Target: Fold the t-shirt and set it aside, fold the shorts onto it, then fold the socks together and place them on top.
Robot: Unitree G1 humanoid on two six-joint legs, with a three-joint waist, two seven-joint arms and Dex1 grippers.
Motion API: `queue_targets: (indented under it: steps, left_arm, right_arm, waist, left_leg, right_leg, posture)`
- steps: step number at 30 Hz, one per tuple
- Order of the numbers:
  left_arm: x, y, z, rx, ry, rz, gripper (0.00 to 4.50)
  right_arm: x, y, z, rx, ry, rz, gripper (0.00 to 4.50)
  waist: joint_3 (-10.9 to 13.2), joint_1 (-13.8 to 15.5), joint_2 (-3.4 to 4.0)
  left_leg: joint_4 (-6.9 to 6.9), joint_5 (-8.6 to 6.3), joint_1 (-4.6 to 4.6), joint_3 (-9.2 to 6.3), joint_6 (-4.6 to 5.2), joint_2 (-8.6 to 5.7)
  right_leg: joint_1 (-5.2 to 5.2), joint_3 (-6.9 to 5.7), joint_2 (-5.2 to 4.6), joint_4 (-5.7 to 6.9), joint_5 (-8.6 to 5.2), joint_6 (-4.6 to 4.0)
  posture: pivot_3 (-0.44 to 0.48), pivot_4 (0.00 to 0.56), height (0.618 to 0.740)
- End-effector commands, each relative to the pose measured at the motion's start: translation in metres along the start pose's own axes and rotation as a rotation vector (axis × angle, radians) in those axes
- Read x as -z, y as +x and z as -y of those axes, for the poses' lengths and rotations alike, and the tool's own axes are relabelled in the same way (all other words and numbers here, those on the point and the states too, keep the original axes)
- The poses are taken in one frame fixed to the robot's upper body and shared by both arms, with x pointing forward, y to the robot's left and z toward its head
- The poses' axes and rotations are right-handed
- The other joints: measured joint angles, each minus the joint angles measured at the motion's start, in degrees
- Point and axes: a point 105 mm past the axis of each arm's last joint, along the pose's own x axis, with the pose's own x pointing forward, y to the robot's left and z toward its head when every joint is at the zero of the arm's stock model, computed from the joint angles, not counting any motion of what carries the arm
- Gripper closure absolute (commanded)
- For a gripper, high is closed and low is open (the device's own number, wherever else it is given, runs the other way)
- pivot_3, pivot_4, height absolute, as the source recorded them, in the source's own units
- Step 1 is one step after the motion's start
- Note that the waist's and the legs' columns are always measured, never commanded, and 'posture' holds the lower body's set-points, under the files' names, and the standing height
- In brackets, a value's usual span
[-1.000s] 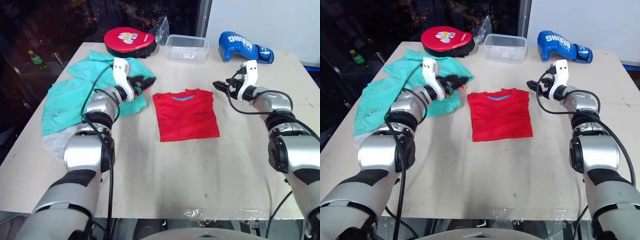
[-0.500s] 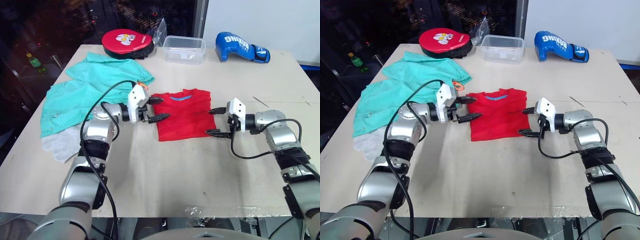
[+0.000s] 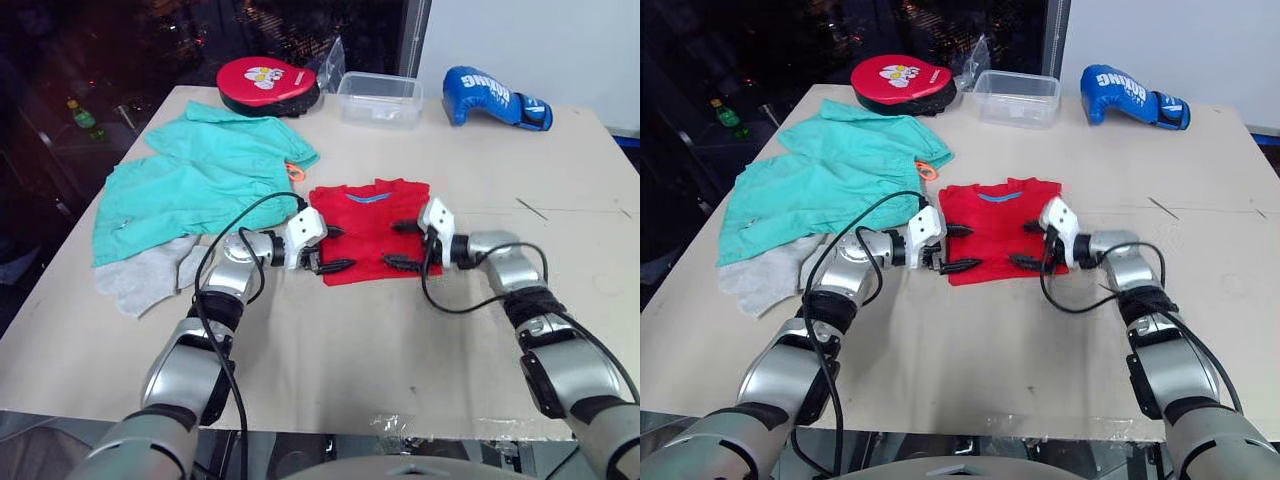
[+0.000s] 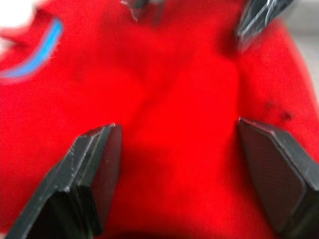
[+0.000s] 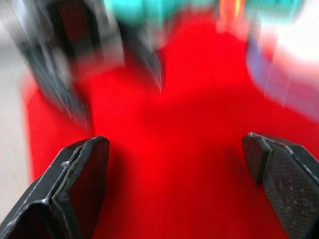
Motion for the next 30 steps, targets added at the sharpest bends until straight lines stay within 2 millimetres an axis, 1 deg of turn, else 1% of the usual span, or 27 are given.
queue_targets:
  steps: [1, 4, 6, 7, 8, 9, 11, 12, 14, 16, 18, 19, 21, 22, 23, 24, 27, 30]
  left_arm:
    - [0.024, -0.023, -0.005, -0.049, -0.028, -0.079, 0.55]
    - [0.015, -0.029, -0.012, -0.079, -0.010, -0.036, 0.55]
    - [-0.010, -0.032, -0.020, -0.091, 0.009, 0.062, 0.55]
    - [-0.021, -0.034, -0.022, -0.088, 0.026, 0.098, 0.55]
    - [-0.030, -0.036, -0.023, -0.078, 0.046, 0.121, 0.55]
    - [-0.039, -0.038, -0.024, -0.069, 0.065, 0.134, 0.55]
    - [-0.054, -0.045, -0.025, -0.054, 0.081, 0.136, 0.55]
    - [-0.059, -0.048, -0.024, -0.044, 0.076, 0.132, 0.55]
    - [-0.069, -0.058, -0.023, -0.020, 0.040, 0.134, 0.55]
    - [-0.075, -0.065, -0.021, -0.015, 0.035, 0.113, 0.55]
    - [-0.077, -0.074, -0.011, 0.012, 0.040, 0.073, 0.55]
    - [-0.078, -0.079, -0.006, 0.020, 0.045, 0.056, 0.55]
    - [-0.080, -0.086, -0.006, -0.019, 0.042, 0.042, 0.55]
    - [-0.081, -0.089, -0.008, -0.050, 0.036, 0.041, 0.51]
    - [-0.081, -0.092, -0.009, -0.077, 0.030, 0.035, 0.51]
    - [-0.081, -0.095, -0.009, -0.090, 0.027, 0.028, 0.51]
    - [-0.083, -0.102, -0.001, -0.092, 0.020, 0.017, 0.51]
    - [-0.085, -0.106, 0.003, -0.094, 0.008, 0.013, 0.51]
  right_arm:
    - [0.009, -0.031, 0.014, 0.045, -0.025, -0.040, 0.03]
    - [-0.019, -0.044, 0.021, 0.036, -0.046, 0.047, 0.03]
    - [-0.049, -0.055, 0.030, 0.052, 0.007, 0.143, 0.03]
    - [-0.058, -0.059, 0.033, 0.053, 0.044, 0.164, 0.03]
    - [-0.061, -0.062, 0.035, 0.059, 0.079, 0.160, 0.03]
    - [-0.058, -0.064, 0.039, 0.075, 0.119, 0.128, 0.03]
    - [-0.044, -0.063, 0.044, 0.108, 0.239, 0.041, 0.03]
    - [-0.039, -0.061, 0.044, 0.115, 0.283, 0.011, 0.03]
    - [-0.021, -0.054, 0.051, 0.193, 0.358, -0.072, 0.03]
    - [-0.010, -0.047, 0.051, 0.216, 0.380, -0.118, 0.03]
    - [-0.001, -0.037, 0.047, 0.211, 0.378, -0.155, 0.03]
    - [0.003, -0.032, 0.045, 0.212, 0.354, -0.178, 0.03]
    - [0.011, -0.025, 0.044, 0.242, 0.277, -0.239, 0.03]
    - [0.013, -0.022, 0.043, 0.247, 0.238, -0.260, 0.26]
    - [0.014, -0.017, 0.039, 0.236, 0.218, -0.268, 0.68]
    - [0.014, -0.013, 0.035, 0.220, 0.213, -0.268, 0.90]
    - [0.019, -0.007, 0.022, 0.174, 0.188, -0.283, 2.14]
    - [0.023, -0.009, 0.017, 0.162, 0.160, -0.304, 3.71]
  waist:
    - [0.0, 0.0, 0.03]
    - [0.0, 0.0, 0.03]
    - [0.1, -0.1, 0.10]
    - [0.1, -0.2, 0.18]
    - [0.1, -0.3, 0.18]
    - [0.1, -0.3, 0.19]
    - [0.1, -0.3, 0.18]
    - [0.1, -0.3, 0.18]
    - [0.1, -0.3, 0.18]
    - [0.1, -0.3, 0.19]
    - [0.1, -0.6, 0.20]
    - [0.1, -1.0, 0.17]
    - [0.0, -1.4, 0.05]
    - [0.0, -1.6, 0.02]
    - [0.0, -1.6, 0.02]
    - [0.0, -1.6, 0.02]
    - [-0.1, -1.7, -0.05]
    - [0.0, -1.7, -0.04]
  left_leg:
    - [-0.01, 0.00, 0.17, 0.00, 0.00, 0.01]
    - [-0.06, -0.01, 0.43, -0.20, 0.01, 0.26]
    - [-0.06, -0.02, 0.43, -0.17, 0.01, 0.32]
    - [-0.06, -0.02, 0.40, -0.16, 0.01, 0.34]
    - [-0.06, -0.02, 0.36, -0.14, 0.01, 0.38]
    - [-0.06, -0.01, 0.28, -0.16, 0.01, 0.41]
    - [-0.05, -0.01, 0.17, -0.16, 0.00, 0.44]
    - [-0.06, -0.01, 0.16, -0.17, 0.00, 0.44]
    - [-0.08, -0.02, 0.14, -0.16, 0.00, 0.43]
    - [-0.09, -0.02, 0.07, -0.15, 0.00, 0.41]
    - [-0.08, -0.01, -0.05, -0.15, 0.00, 0.40]
    - [-0.08, -0.01, -0.01, -0.10, 0.00, 0.39]
    - [-0.08, -0.01, 0.00, -0.12, 0.00, 0.41]
    - [-0.07, -0.01, 0.04, -0.13, 0.00, 0.42]
    - [-0.06, -0.01, 0.09, -0.12, -0.01, 0.43]
    - [-0.06, -0.01, 0.09, -0.12, -0.01, 0.43]
    - [-0.09, -0.01, 0.21, -0.08, -0.02, 0.49]
    - [-0.22, -0.02, 0.61, 0.00, -0.05, 0.52]
  right_leg:
    - [0.17, 0.00, 0.00, 0.01, 0.00, 0.00]
    - [0.40, 0.02, -0.03, 0.02, -0.01, -0.01]
    - [0.36, 0.07, -0.02, 0.05, 0.00, -0.01]
    - [0.32, 0.09, -0.02, 0.08, 0.00, -0.02]
    - [0.26, 0.11, -0.01, 0.10, 0.00, -0.02]
    - [0.18, 0.10, 0.01, 0.12, 0.00, -0.02]
    - [0.06, 0.06, 0.05, 0.11, 0.01, -0.04]
    - [0.06, 0.05, 0.06, 0.09, 0.01, -0.04]
    - [0.04, 0.05, 0.07, 0.04, 0.00, -0.05]
    - [-0.02, 0.06, 0.07, 0.03, 0.01, -0.04]
    - [-0.13, 0.07, 0.08, 0.03, 0.01, -0.04]
    - [-0.12, 0.15, 0.08, 0.04, 0.01, -0.03]
    - [-0.12, 0.16, 0.09, 0.05, 0.01, -0.03]
    - [-0.10, 0.16, 0.09, 0.07, 0.01, -0.03]
    - [-0.08, 0.18, 0.09, 0.10, 0.02, -0.05]
    - [-0.07, 0.18, 0.09, 0.10, 0.02, -0.05]
    - [-0.04, 0.31, 0.15, 0.13, 0.02, -0.06]
    - [0.29, 0.41, 0.19, 0.09, 0.00, -0.08]
  posture:
    - [0.000, 0.150, 0.740]
    - [0.000, 0.150, 0.740]
    - [0.000, 0.150, 0.740]
    - [0.000, 0.150, 0.740]
    - [0.000, 0.150, 0.740]
    - [0.000, 0.150, 0.740]
    - [0.000, 0.150, 0.740]
    - [0.000, 0.150, 0.740]
    - [0.000, 0.150, 0.740]
    - [0.000, 0.150, 0.740]
    - [0.000, 0.150, 0.740]
    - [0.000, 0.150, 0.740]
    - [0.000, 0.150, 0.740]
    - [0.000, 0.150, 0.740]
    - [0.000, 0.150, 0.740]
    - [0.000, 0.150, 0.740]
    - [0.000, 0.150, 0.740]
    - [0.000, 0.150, 0.740]
